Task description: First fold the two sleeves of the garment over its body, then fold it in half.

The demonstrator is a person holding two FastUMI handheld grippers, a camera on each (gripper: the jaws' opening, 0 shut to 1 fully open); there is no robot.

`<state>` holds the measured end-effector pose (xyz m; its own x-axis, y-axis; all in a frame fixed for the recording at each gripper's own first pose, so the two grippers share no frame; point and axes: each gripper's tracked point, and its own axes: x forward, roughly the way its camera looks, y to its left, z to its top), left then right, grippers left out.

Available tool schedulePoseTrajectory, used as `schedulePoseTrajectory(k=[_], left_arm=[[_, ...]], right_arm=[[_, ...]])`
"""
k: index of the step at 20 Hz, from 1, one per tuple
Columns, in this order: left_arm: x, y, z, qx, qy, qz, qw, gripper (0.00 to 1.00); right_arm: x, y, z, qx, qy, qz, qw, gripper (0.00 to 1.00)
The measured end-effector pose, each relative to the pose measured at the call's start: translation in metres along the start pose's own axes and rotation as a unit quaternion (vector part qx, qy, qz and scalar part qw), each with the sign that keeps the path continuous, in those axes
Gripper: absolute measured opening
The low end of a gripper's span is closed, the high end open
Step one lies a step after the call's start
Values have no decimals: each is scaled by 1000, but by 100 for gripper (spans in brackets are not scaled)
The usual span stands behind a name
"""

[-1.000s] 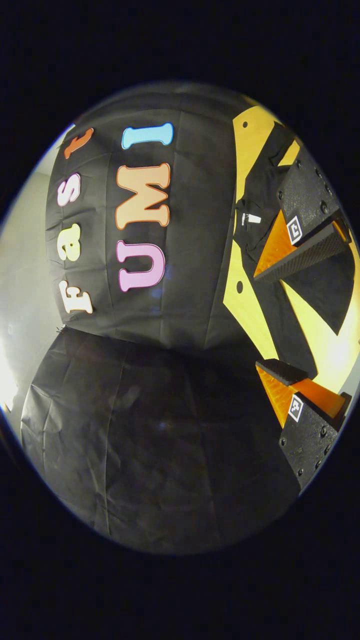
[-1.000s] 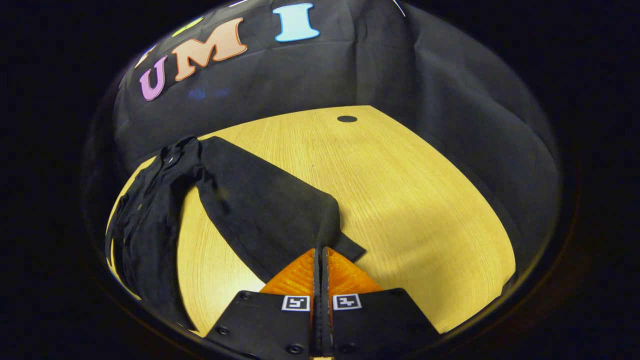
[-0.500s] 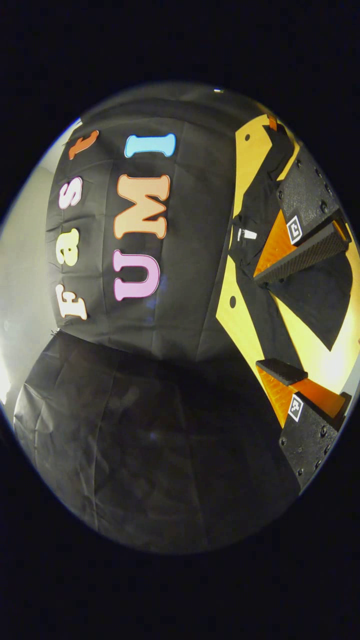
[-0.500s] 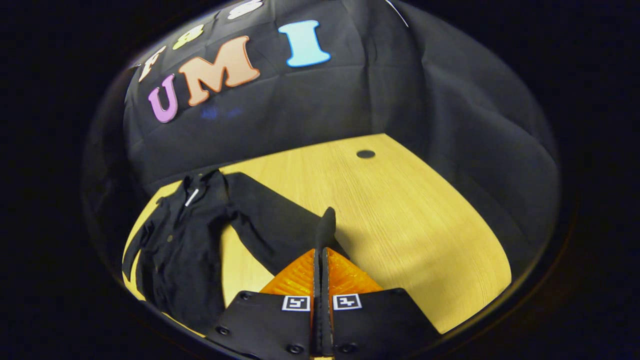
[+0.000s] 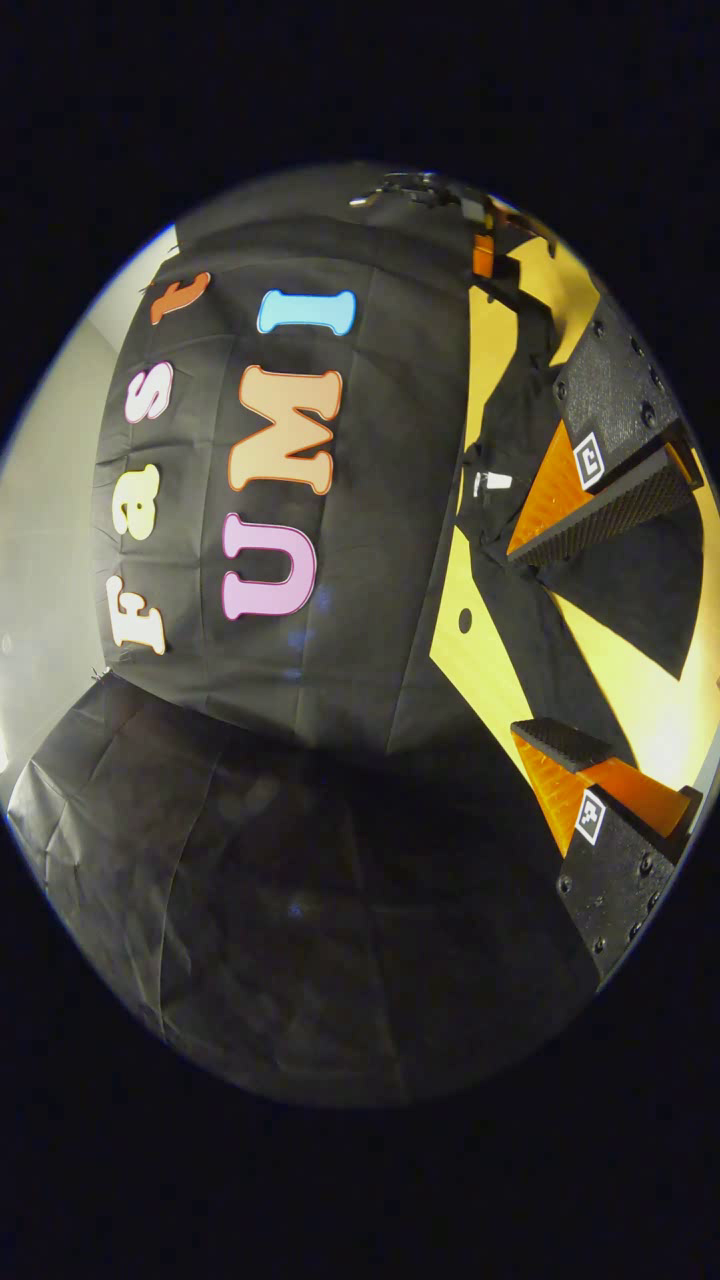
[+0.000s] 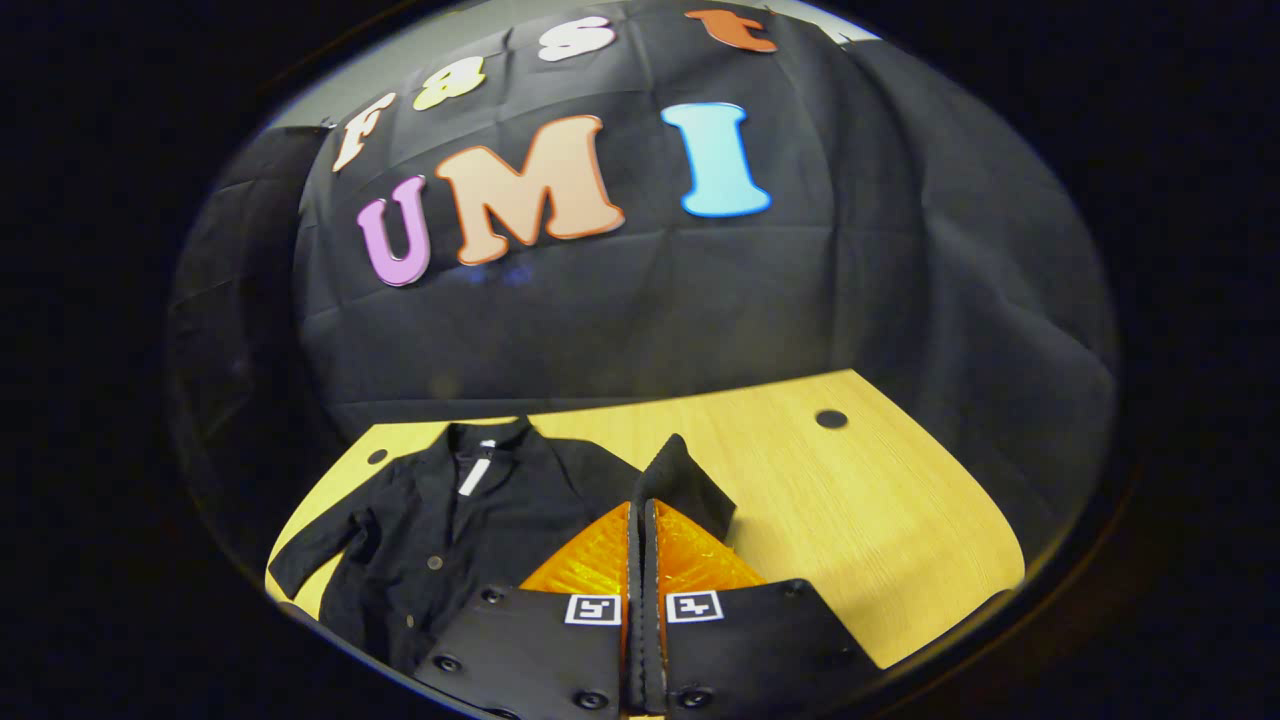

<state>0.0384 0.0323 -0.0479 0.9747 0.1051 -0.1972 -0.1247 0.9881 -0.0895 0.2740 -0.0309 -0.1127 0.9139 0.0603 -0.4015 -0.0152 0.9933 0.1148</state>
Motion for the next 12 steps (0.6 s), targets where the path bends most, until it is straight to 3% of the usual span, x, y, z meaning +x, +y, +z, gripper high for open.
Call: schedulePoseTrajectory(k=[7, 12], left_arm=[[9, 31, -9, -25, 13, -6, 1000, 93], [12, 63, -13, -25, 19, 12, 999, 92]], right_arm=[[31, 95, 53, 7, -46, 43, 998, 2], [52, 181, 83, -13, -73, 90, 993, 2]])
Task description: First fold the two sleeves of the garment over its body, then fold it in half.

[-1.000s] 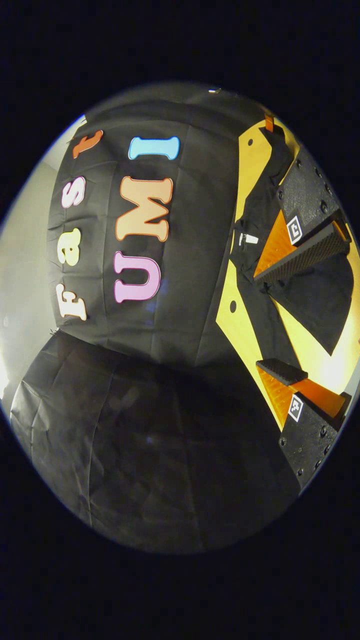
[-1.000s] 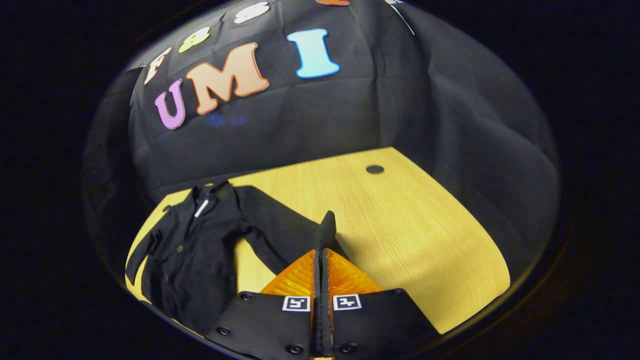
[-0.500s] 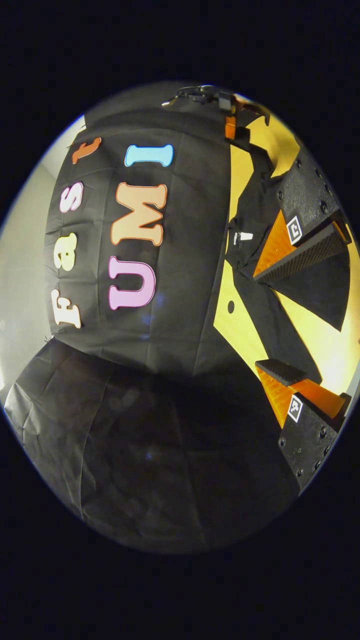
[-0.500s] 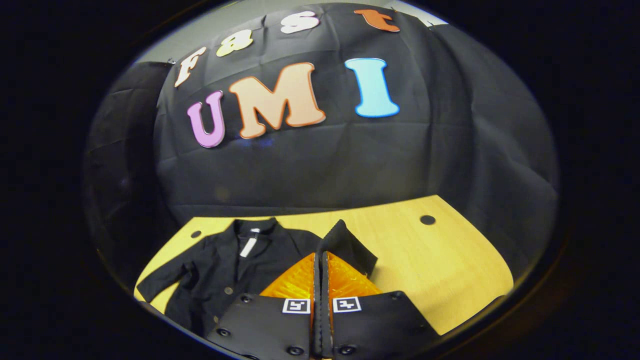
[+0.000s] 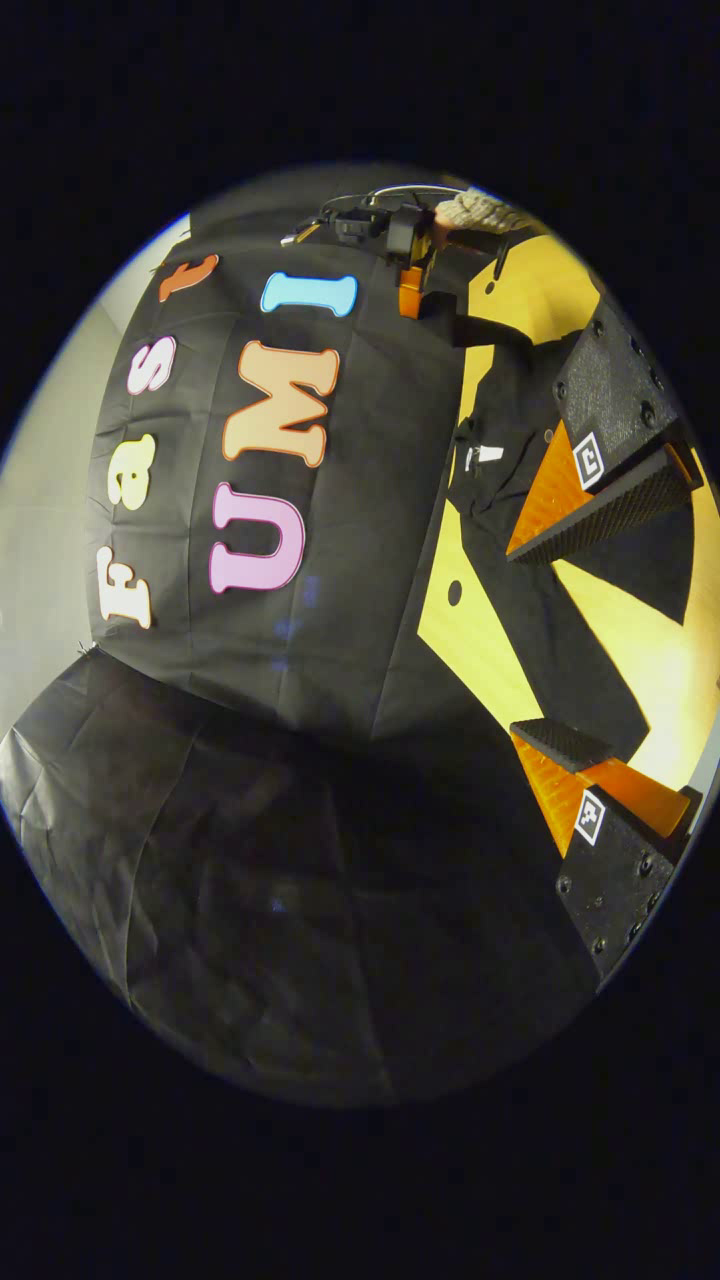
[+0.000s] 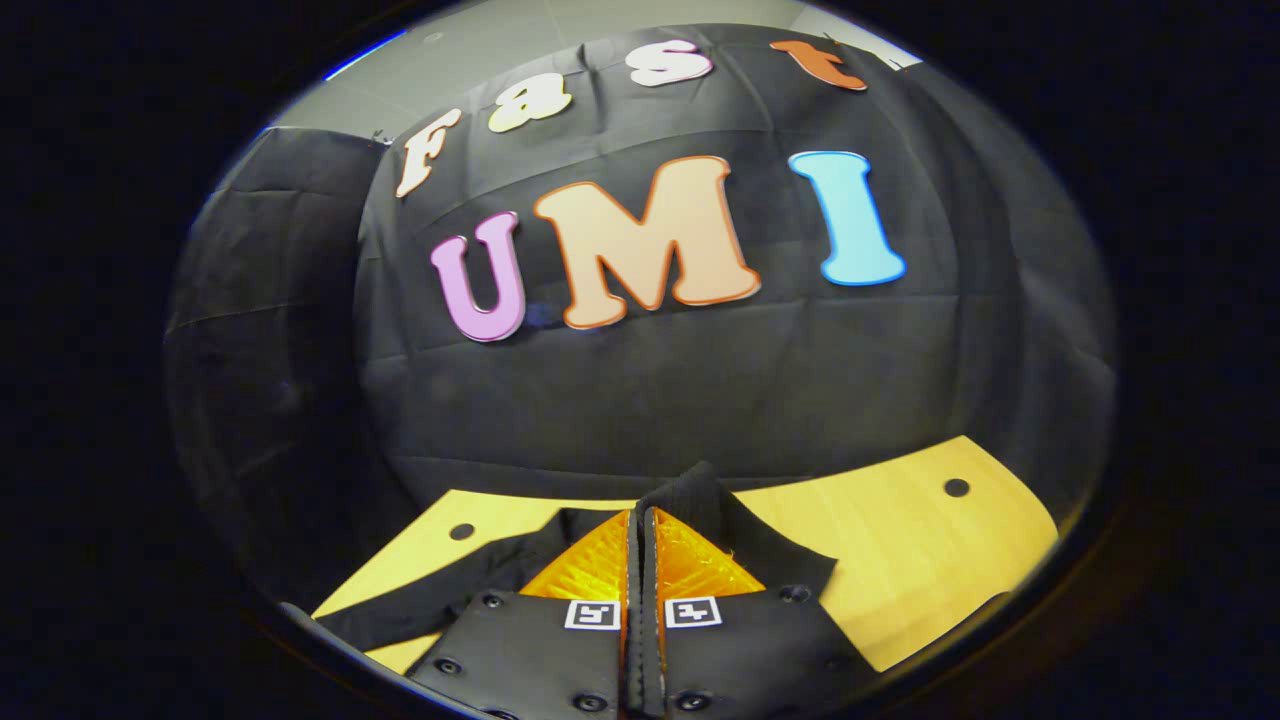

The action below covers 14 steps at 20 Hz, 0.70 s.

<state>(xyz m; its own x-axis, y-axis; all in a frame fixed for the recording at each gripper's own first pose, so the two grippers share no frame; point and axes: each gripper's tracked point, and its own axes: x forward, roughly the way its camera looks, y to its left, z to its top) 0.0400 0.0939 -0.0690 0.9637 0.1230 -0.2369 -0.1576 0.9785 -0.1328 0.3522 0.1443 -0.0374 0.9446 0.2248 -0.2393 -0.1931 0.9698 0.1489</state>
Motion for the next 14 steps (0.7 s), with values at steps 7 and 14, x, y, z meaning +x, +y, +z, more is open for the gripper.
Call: schedulePoseTrajectory(k=[7, 14], left_arm=[[-3, 17, -6, -3, 8, 10, 1000, 93], [-2, 20, -13, 2, 13, 9, 1000, 93]], right_arm=[[52, 106, -7, -18, 3, 59, 998, 2], [96, 158, -72, -34, 63, 88, 994, 2]])
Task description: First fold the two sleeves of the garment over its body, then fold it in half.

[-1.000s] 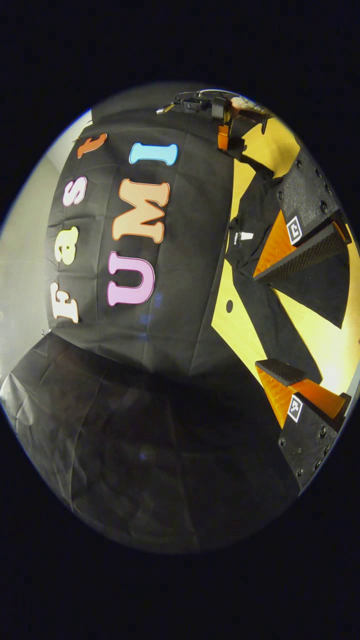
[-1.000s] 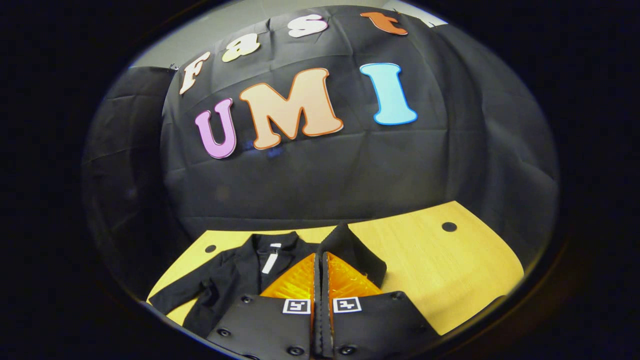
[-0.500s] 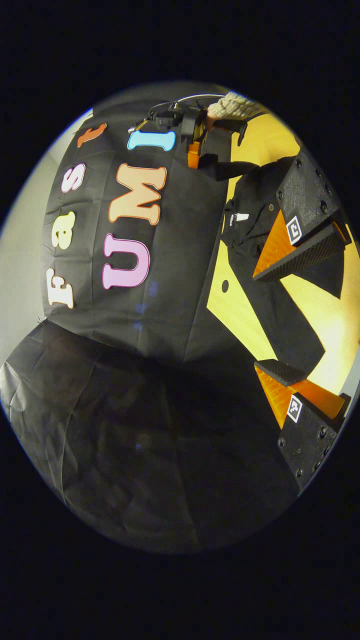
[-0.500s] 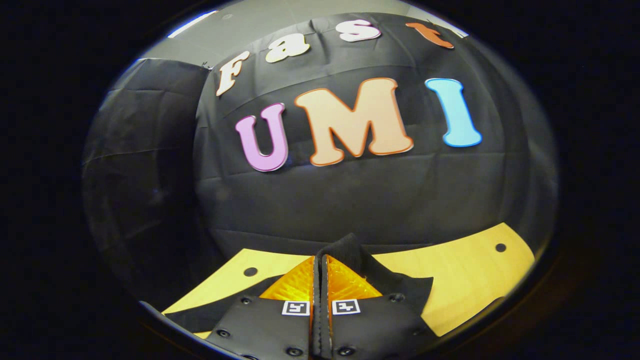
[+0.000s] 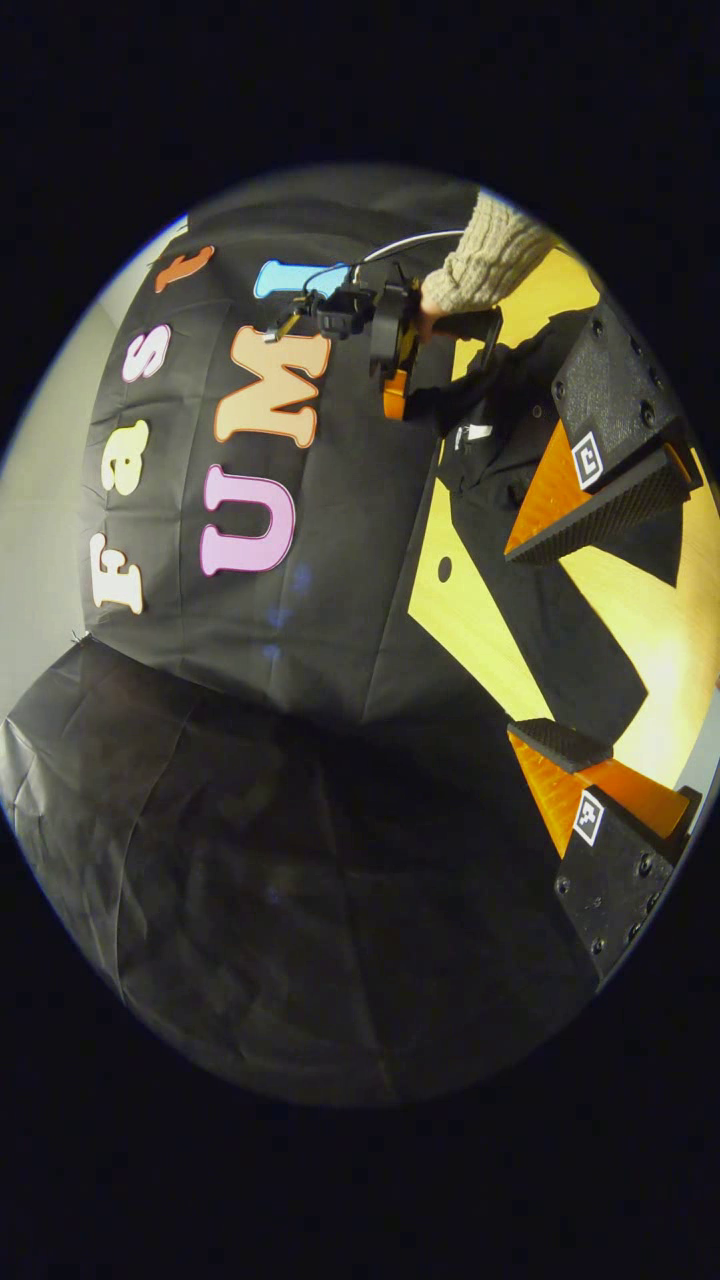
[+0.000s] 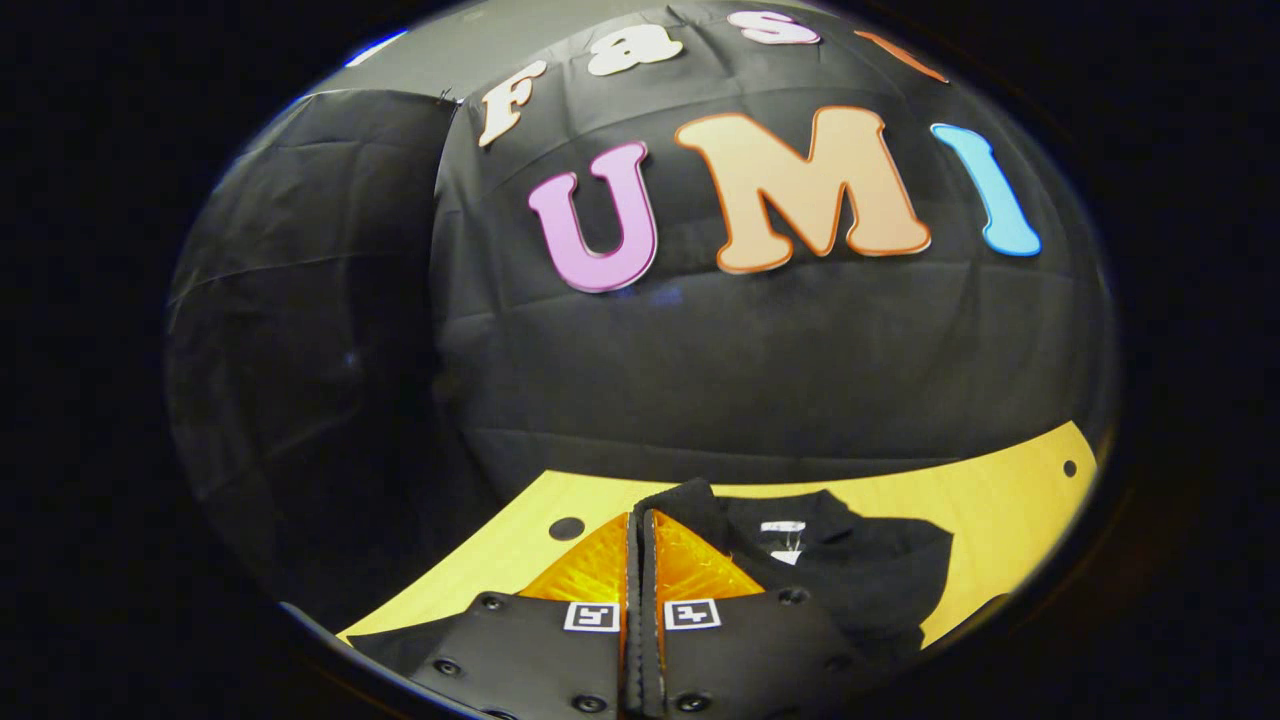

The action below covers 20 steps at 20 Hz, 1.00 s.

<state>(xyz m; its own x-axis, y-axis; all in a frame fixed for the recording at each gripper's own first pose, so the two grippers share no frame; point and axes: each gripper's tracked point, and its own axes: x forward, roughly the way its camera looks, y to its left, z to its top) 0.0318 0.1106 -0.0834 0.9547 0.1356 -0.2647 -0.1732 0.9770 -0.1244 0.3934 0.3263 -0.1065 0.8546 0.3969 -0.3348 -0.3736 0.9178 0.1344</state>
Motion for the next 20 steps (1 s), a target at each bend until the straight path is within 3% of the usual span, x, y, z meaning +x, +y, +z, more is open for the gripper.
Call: schedulePoseTrajectory(k=[7, 15, 16, 17, 18, 20], left_arm=[[1, 4, -20, 9, 39, 5, 999, 94], [-2, 1, -33, 3, 60, -12, 998, 94], [-2, 1, -34, 0, 62, -13, 998, 94], [-1, 2, -36, -1, 64, -13, 998, 94], [-1, 2, -37, -2, 67, -12, 998, 94], [3, 2, -37, 0, 67, -9, 998, 94]], right_arm=[[59, 0, -60, 25, 64, 2, 998, 2], [79, 6, -85, 81, 93, 14, 992, 6], [77, 7, -85, 83, 92, 17, 992, 2], [78, 7, -86, 87, 92, 19, 992, 13], [82, 9, -87, 90, 93, 21, 991, 16], [76, 7, -84, 94, 95, 20, 991, 38]])
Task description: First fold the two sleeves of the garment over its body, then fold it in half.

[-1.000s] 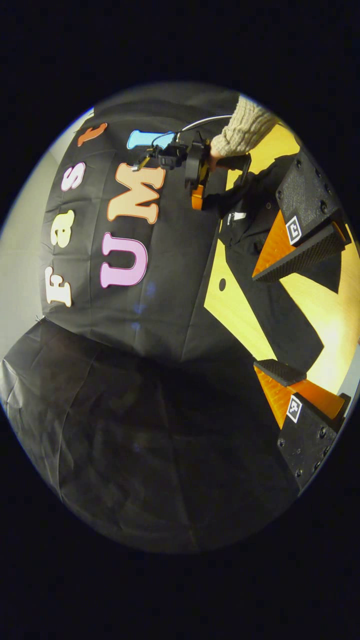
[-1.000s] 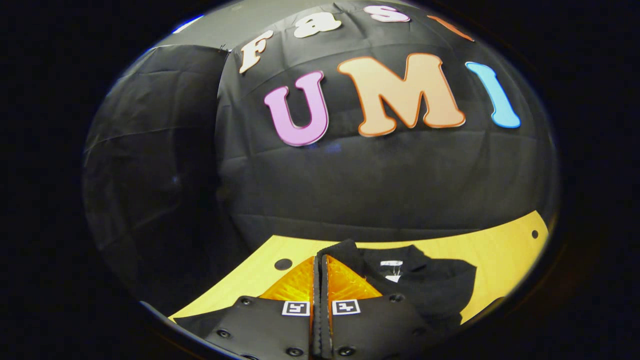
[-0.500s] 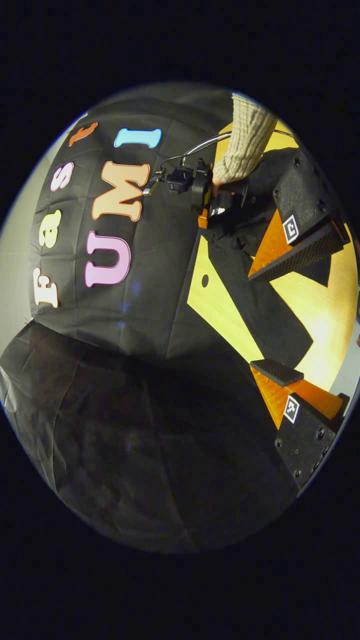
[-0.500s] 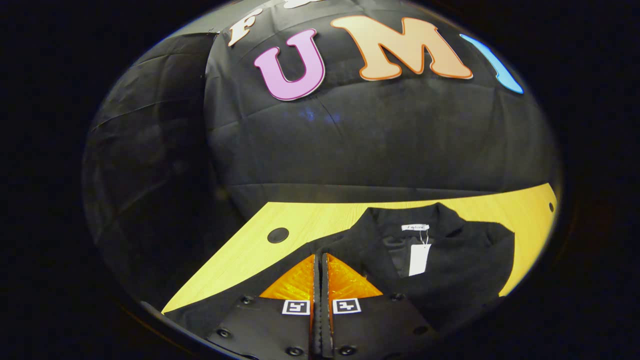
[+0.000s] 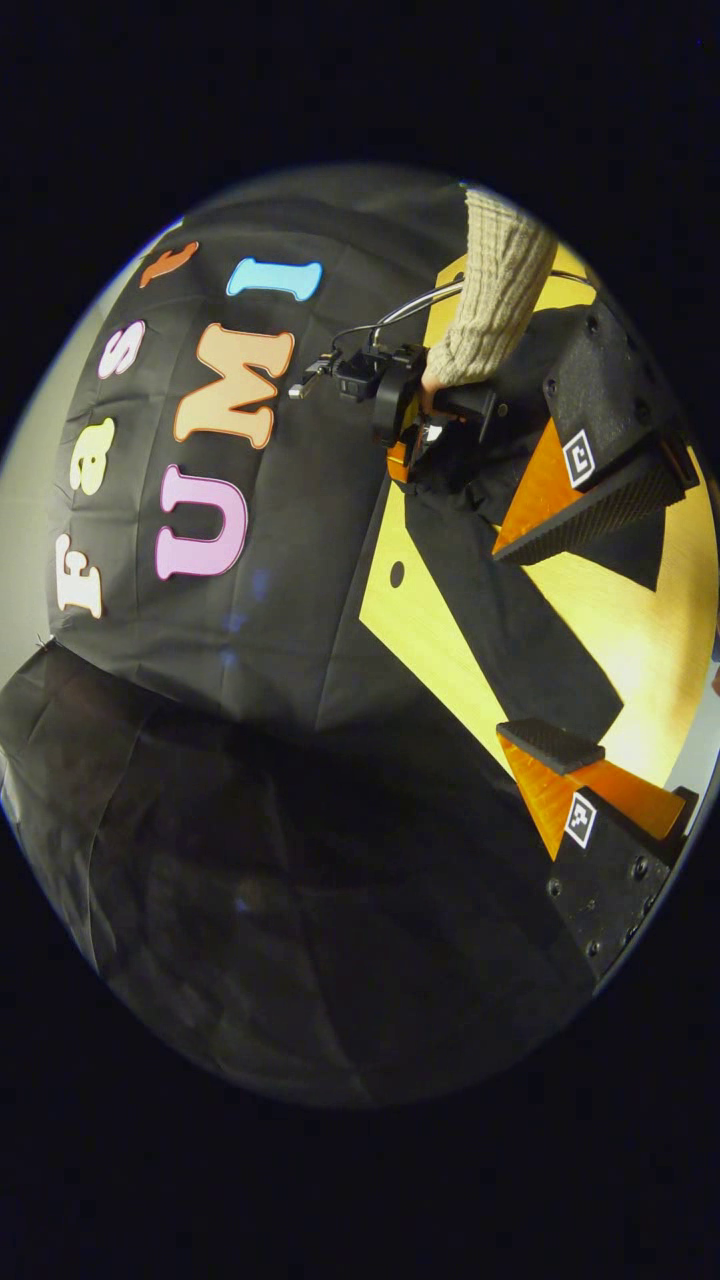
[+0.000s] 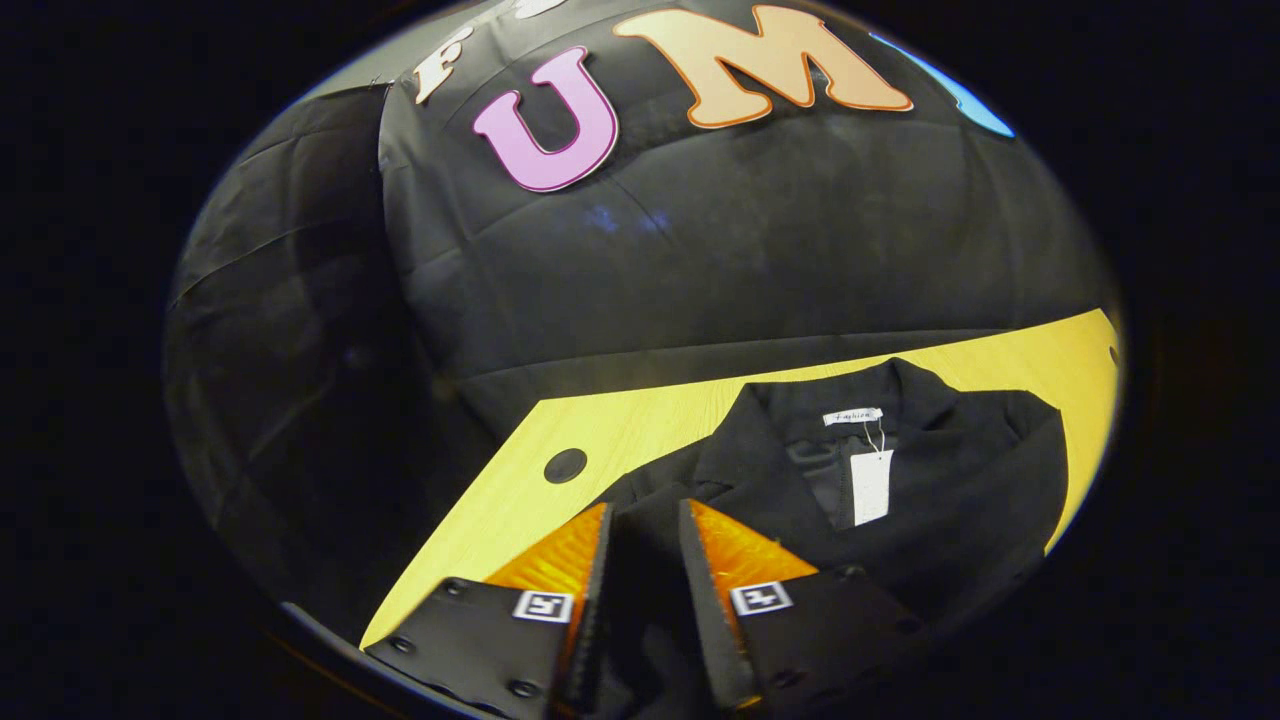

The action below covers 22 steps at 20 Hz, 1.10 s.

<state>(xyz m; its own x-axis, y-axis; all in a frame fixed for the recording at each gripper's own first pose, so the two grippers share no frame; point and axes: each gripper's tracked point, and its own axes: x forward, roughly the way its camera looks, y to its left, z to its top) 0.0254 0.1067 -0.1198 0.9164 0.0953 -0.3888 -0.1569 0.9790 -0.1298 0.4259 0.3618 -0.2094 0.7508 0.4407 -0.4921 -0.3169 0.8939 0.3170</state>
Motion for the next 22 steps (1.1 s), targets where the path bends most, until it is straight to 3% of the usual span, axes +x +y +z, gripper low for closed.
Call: schedulePoseTrajectory(k=[1, 2, 4, 5, 10, 14, 22], left_arm=[[5, 1, 0, 3, 0, 7, 1000, 94], [9, 3, -1, 5, 2, 13, 1000, 94], [10, 9, -3, 1, 3, 19, 1000, 94], [11, 12, -5, -2, 4, 21, 1000, 94], [20, 20, -17, 11, 7, 34, 999, 94], [34, 20, -34, 19, 25, 32, 999, 94], [63, 34, -84, 22, 82, 42, 995, 94]], right_arm=[[3, -2, -1, 3, 2, -1, 1000, 51], [3, -4, -1, 6, 4, -3, 1000, 56], [0, -10, 1, 8, 4, -13, 1000, 90], [-3, -12, 4, 12, -2, -16, 1000, 93], [-24, -17, 23, 47, -27, -4, 999, 95], [-66, -25, 42, 59, -68, 4, 996, 95], [-159, -58, 44, 50, -127, -15, 990, 95]])
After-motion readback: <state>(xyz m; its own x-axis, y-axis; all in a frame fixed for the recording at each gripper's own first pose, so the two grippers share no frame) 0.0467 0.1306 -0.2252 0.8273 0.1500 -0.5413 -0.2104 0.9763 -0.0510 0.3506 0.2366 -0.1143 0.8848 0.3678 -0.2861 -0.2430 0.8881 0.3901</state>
